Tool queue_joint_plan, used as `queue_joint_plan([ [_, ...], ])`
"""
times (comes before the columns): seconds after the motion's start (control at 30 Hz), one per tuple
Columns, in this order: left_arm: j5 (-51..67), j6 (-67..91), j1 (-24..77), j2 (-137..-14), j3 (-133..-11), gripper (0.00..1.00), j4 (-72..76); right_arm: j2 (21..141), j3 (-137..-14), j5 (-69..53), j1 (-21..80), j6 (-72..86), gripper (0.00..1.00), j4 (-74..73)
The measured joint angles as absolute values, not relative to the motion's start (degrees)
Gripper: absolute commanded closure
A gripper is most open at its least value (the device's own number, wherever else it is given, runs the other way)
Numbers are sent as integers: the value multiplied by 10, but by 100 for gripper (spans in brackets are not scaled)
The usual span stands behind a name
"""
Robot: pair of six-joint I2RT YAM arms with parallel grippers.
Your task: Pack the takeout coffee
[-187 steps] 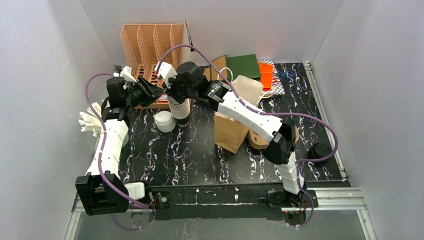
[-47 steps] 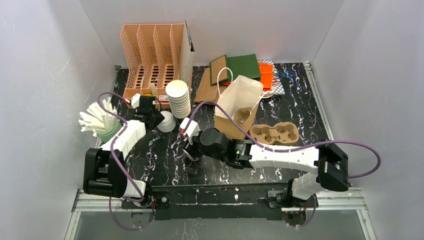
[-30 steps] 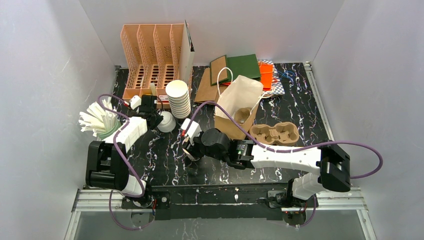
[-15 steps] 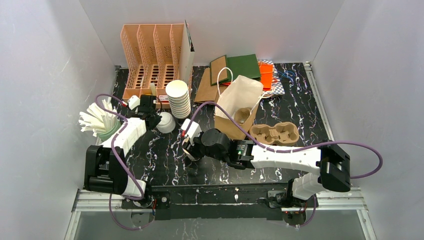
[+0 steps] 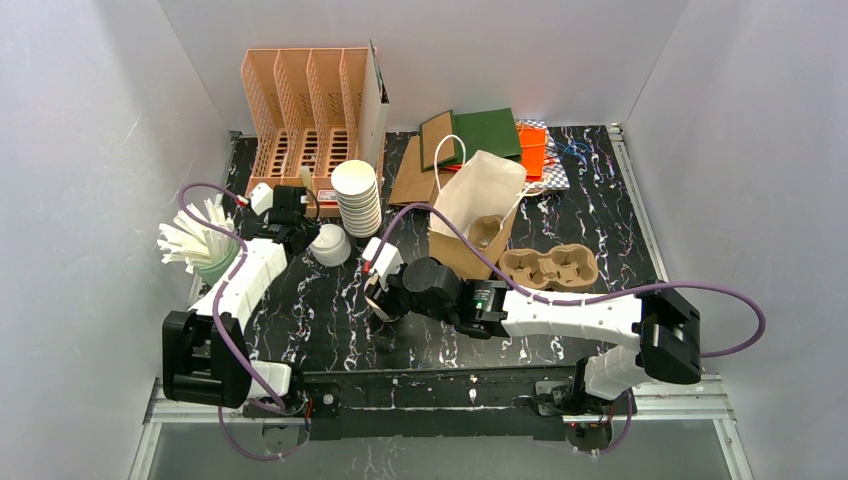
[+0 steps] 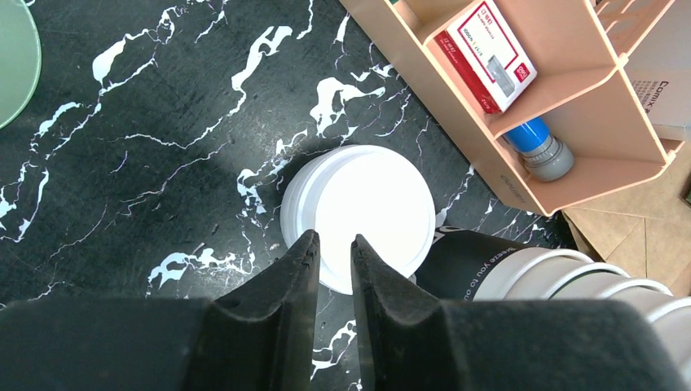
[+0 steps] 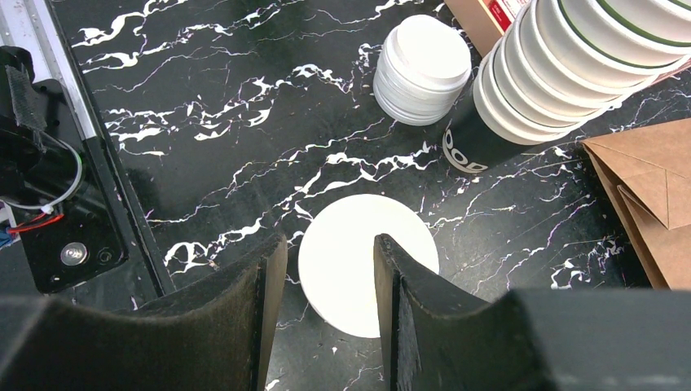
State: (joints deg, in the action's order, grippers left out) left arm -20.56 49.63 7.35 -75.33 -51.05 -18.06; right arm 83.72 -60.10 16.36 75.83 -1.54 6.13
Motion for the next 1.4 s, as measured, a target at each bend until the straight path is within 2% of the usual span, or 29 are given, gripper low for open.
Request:
queue_joint_plan([
  [0.73, -197, 495, 74, -796, -510, 82, -153, 837, -601, 164, 758, -15, 48, 61],
  [1.17, -207, 488, 74, -813, -499, 77, -141, 837, -601, 164, 758, -15, 48, 60],
  [1.4, -208, 485, 74, -814, -491, 82, -134, 837, -601, 164, 758, -15, 48, 59],
])
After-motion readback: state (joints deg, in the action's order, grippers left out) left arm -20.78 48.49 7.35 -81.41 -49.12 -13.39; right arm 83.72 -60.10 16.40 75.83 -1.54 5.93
